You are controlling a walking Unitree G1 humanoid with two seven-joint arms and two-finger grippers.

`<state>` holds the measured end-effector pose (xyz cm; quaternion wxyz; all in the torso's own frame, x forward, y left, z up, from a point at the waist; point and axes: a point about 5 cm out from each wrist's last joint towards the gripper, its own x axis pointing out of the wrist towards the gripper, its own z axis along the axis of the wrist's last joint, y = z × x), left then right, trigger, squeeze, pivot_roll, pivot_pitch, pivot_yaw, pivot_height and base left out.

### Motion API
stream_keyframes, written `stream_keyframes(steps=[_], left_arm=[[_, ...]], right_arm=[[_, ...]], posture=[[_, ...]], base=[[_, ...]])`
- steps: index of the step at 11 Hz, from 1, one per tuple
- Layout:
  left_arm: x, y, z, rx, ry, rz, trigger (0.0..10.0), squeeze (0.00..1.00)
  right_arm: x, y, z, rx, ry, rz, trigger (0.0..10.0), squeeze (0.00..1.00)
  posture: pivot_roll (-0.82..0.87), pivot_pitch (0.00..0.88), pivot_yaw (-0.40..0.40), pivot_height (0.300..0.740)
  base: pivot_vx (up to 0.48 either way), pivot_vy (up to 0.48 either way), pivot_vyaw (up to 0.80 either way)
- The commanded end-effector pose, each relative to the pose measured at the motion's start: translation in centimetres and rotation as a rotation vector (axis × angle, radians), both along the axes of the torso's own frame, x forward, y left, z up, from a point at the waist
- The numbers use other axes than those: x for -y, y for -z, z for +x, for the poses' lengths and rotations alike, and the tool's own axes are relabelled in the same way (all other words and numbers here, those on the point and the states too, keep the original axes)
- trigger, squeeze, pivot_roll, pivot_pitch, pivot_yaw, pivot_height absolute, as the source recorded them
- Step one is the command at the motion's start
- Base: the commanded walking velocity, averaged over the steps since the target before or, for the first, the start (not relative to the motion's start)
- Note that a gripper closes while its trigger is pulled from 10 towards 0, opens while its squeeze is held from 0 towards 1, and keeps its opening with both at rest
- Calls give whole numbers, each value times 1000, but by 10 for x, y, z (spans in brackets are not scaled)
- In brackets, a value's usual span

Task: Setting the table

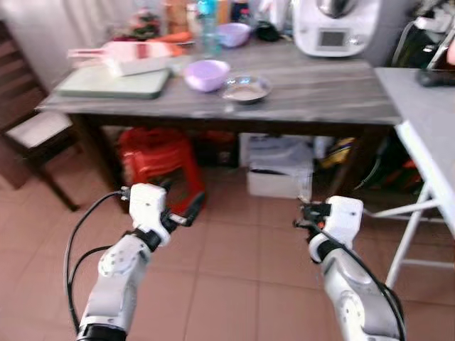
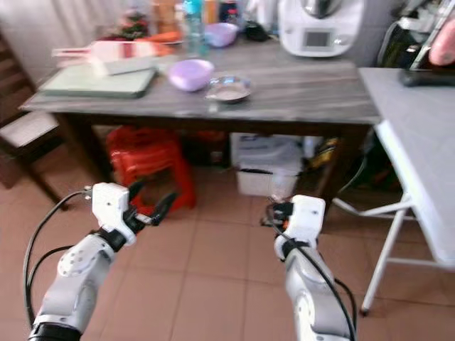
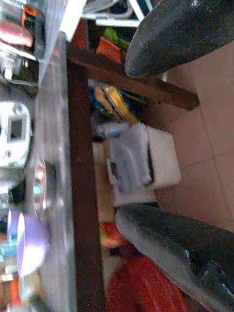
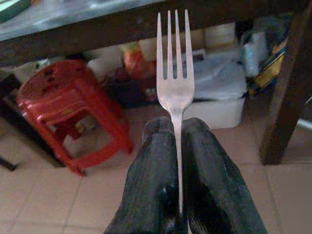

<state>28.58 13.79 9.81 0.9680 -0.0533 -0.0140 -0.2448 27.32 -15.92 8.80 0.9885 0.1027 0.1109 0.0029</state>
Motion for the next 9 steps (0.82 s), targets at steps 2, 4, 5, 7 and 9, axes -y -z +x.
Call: stream_keyframes(steps=[2,4,5,7,9], left_arm=[[-2,-2,0,6,11,7,10000,0],[-1,-2,0,7,14,6,10000,0],[0,-2,1,7,16,5,10000,0],[1,-3,1,7,21,3,10000,0],[2,-2,1,5,27,2,10000,0]], right_arm=[[0,-3,1,13,0,-4,10000,0],[1,-4,1,18,0,-11,10000,0],[1,-5,2,21,-3,-13,10000,0],[-1,-5,2,23,-7,-14,10000,0],[-1,-5,2,26,-9,-15,10000,0]], posture=[[41,29,51,740],[38,26,51,740],[38,24,52,740],[39,23,52,740],[40,19,54,740]], base=[[399,0,0],[396,0,0],[398,0,0],[396,0,0],[398,0,0]])
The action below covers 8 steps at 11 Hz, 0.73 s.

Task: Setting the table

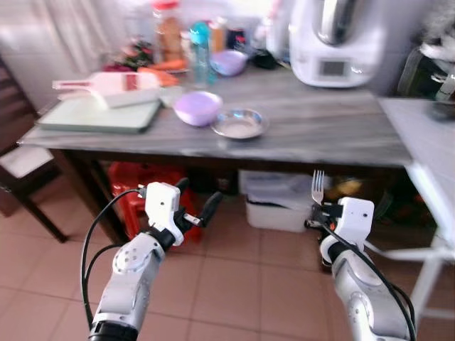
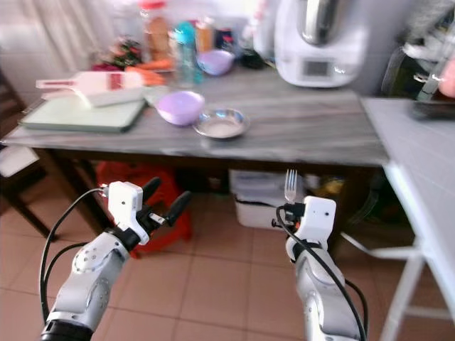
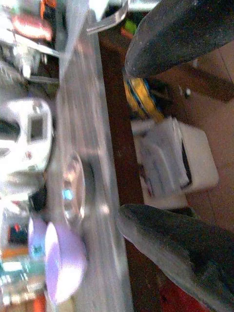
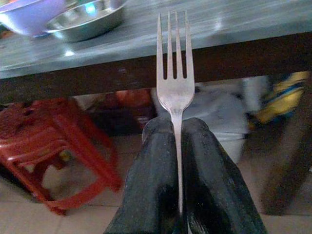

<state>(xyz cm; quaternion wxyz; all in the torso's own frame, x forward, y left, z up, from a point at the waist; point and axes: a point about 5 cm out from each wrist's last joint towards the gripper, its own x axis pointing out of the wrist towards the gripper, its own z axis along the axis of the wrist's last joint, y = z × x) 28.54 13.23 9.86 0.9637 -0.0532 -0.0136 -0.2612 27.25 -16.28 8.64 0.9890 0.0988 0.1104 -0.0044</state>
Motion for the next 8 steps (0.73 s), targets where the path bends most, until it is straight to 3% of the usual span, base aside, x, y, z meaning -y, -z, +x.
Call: stream_keyframes(steps=[1,8], left_arm=[[-3,-2,2,4,-3,1,10000,0],[-1,-1,2,0,9,6,10000,0]], right_arm=[[-5,-7,4,30,-25,-8,10000,0],[-6,-7,4,37,-29,-3,10000,0]], posture=[[39,19,55,740],[36,10,56,740]], base=[[398,0,0],[398,0,0]])
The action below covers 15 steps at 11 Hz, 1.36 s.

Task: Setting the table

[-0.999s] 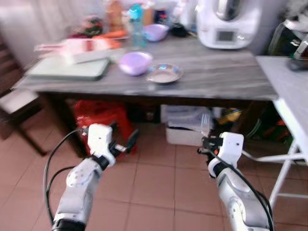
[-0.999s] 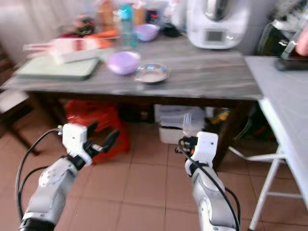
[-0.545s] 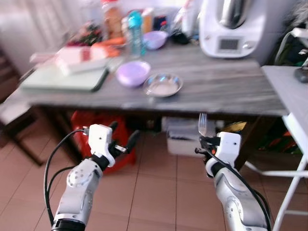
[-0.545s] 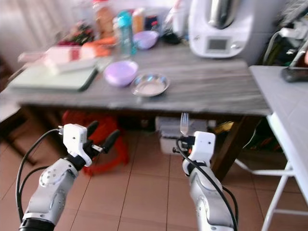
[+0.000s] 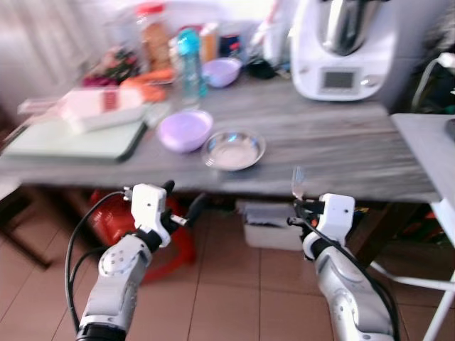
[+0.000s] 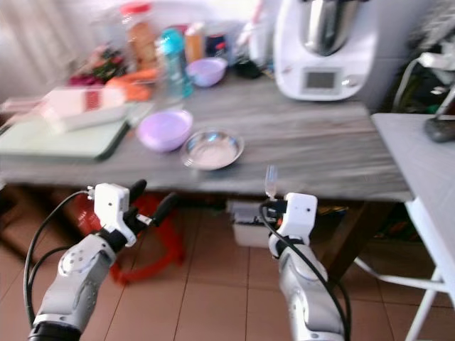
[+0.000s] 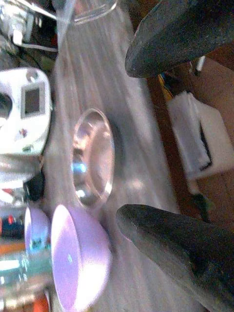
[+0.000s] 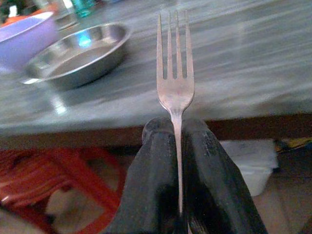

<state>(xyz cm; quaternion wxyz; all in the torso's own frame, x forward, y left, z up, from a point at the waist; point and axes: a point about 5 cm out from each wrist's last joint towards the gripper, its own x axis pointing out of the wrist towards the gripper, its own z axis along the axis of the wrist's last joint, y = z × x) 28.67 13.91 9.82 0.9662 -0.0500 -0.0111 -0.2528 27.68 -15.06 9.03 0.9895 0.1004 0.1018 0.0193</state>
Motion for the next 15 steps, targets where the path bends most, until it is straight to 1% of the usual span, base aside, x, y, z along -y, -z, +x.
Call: stream_keyframes(steps=[1,5,6,8,9,10,11,13,14,15], left_arm=[[6,-1,0,4,26,-2,10000,0],[4,0,0,5,17,-1,10000,0],[3,-1,-1,7,15,-13,10000,0],[-4,3,-4,1,5,6,10000,0],[-9,6,-8,-8,4,32,10000,0],[-10,8,-12,-13,10,32,10000,0],[-6,8,-18,-9,43,30,10000,0],[6,6,-28,-1,146,12,10000,0],[7,7,-31,-5,163,15,10000,0],[5,10,-35,-23,169,19,10000,0]], right_arm=[[6,-3,0,16,15,-12,10000,0],[1,-6,4,32,4,-5,10000,0],[0,-6,5,34,2,-4,10000,0],[-1,-8,7,41,17,8,10000,0],[-1,-9,10,44,21,11,10000,0],[-3,-11,14,47,21,16,10000,0],[-6,-16,22,59,19,21,10000,0],[-7,-25,39,78,32,26,10000,0],[-8,-27,44,78,40,33,10000,0],[-10,-27,55,67,50,59,10000,0]], posture=[[37,8,54,740],[45,0,48,740],[46,0,47,740],[48,2,45,740],[49,6,46,740],[51,12,49,740],[51,16,50,740],[61,30,47,740],[65,34,43,740],[74,40,39,740]], base=[[401,0,0],[366,0,0],[0,0,0],[0,0,0],[0,0,0],[0,0,0],[0,0,0],[0,0,0],[0,0,0],[0,0,0]])
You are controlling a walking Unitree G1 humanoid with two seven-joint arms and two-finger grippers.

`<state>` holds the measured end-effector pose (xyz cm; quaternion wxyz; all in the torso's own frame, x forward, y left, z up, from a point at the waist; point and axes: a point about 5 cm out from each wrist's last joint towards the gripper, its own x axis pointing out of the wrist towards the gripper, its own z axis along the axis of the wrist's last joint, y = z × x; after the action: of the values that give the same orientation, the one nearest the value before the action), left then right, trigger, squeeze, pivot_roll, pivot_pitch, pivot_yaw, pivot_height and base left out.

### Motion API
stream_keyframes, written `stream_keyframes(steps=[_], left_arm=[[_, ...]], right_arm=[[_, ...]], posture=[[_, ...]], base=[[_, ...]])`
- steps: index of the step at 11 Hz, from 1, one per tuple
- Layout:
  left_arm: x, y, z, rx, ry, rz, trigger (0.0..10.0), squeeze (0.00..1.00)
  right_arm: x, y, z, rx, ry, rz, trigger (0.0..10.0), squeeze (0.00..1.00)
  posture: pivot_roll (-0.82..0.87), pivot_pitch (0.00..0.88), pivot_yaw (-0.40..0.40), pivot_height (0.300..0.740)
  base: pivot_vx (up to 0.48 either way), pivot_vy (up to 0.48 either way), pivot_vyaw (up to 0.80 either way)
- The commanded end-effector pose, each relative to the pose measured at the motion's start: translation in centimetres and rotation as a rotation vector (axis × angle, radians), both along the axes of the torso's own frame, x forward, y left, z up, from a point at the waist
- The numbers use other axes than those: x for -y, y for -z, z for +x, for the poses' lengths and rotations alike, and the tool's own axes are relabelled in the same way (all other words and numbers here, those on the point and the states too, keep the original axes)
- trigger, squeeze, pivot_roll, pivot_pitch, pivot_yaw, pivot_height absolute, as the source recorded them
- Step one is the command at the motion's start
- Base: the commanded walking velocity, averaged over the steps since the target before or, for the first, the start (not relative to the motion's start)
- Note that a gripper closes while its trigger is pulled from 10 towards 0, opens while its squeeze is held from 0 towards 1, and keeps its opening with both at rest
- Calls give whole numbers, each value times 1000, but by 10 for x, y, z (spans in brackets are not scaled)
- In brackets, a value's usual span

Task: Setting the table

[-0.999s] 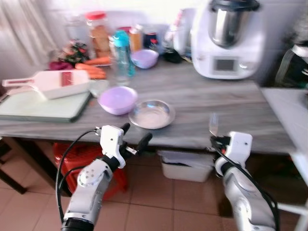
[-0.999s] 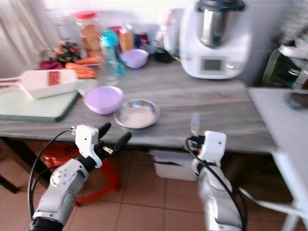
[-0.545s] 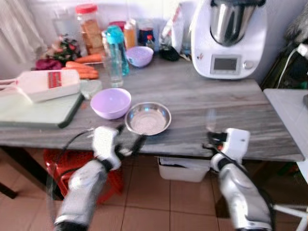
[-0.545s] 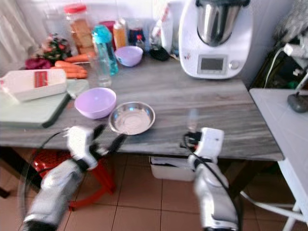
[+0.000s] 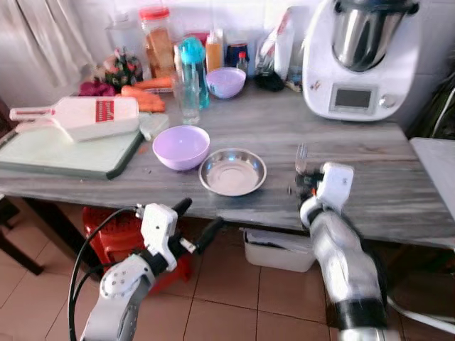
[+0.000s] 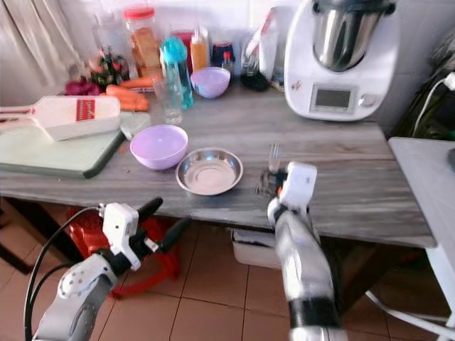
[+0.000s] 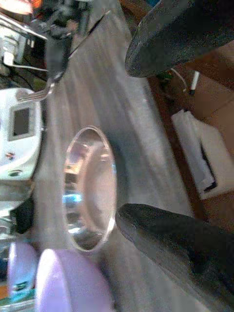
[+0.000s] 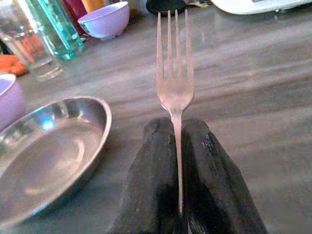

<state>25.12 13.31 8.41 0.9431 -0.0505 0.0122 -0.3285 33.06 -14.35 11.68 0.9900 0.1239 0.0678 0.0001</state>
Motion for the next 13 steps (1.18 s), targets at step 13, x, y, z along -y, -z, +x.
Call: stream_keyframes(steps=[13], left_arm=[[1,-1,-9,-20,63,12,10000,0]], right_arm=[[-8,15,37,-87,-51,65,10000,0]], posture=[[103,30,24,740]], base=[[0,0,0]])
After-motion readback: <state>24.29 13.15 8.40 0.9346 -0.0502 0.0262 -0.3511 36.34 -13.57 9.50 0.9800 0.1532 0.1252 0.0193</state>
